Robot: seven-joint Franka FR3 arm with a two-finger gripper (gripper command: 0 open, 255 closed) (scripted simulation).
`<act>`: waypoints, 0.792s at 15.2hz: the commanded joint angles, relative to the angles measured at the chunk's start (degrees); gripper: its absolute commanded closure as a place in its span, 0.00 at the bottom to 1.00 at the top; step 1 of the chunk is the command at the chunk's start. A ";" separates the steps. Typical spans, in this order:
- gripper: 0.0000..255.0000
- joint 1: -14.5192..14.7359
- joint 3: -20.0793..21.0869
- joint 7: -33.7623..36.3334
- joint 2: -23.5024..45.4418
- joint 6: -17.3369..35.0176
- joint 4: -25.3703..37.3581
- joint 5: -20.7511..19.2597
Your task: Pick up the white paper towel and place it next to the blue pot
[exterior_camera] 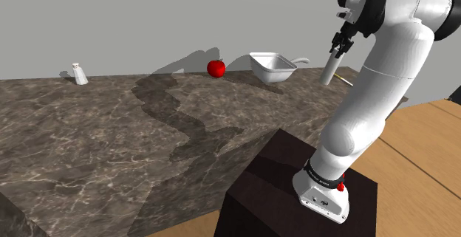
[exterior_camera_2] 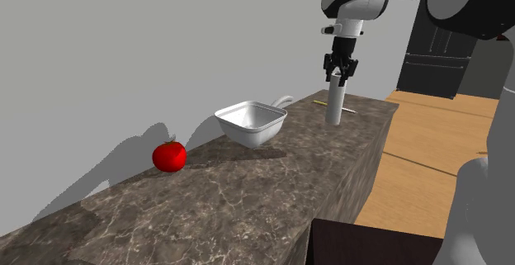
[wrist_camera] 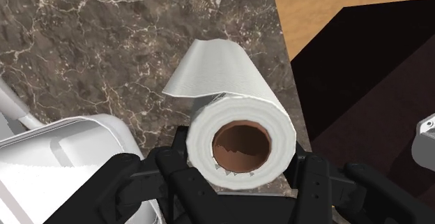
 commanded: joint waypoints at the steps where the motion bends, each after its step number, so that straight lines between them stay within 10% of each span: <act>1: 1.00 0.17 0.05 -0.07 -0.20 1.76 -1.86 -0.12; 12: 1.00 0.11 0.38 -1.51 0.96 9.88 -9.43 1.31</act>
